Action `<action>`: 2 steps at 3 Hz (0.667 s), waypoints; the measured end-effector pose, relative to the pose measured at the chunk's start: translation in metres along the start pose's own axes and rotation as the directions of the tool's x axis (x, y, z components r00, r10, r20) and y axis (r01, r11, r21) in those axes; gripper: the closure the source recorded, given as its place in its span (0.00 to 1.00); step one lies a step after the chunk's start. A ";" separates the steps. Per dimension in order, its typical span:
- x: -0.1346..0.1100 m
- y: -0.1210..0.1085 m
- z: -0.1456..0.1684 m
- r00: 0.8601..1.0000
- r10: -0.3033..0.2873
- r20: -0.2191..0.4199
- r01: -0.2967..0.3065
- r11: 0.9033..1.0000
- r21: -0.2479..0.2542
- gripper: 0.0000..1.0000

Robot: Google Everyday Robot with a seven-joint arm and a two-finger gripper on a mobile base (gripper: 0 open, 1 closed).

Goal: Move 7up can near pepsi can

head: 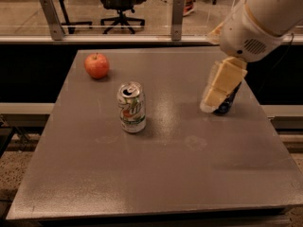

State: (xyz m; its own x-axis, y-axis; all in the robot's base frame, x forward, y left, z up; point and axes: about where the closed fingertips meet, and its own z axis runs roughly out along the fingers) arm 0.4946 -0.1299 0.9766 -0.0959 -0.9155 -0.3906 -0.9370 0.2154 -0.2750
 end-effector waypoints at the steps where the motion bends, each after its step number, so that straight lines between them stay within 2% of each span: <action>1: -0.031 -0.001 0.028 0.998 -0.009 0.057 0.011 0.999 -0.035 0.00; 2: -0.063 0.003 0.067 0.994 -0.004 0.107 0.012 0.997 -0.071 0.00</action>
Offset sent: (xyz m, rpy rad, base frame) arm 0.0367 0.1098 -0.0543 0.1445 0.0616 0.0787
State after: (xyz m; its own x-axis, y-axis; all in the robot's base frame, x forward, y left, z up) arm 0.5201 -0.0486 0.9415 -0.0552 -0.8747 -0.4815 -0.9597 0.1796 -0.2163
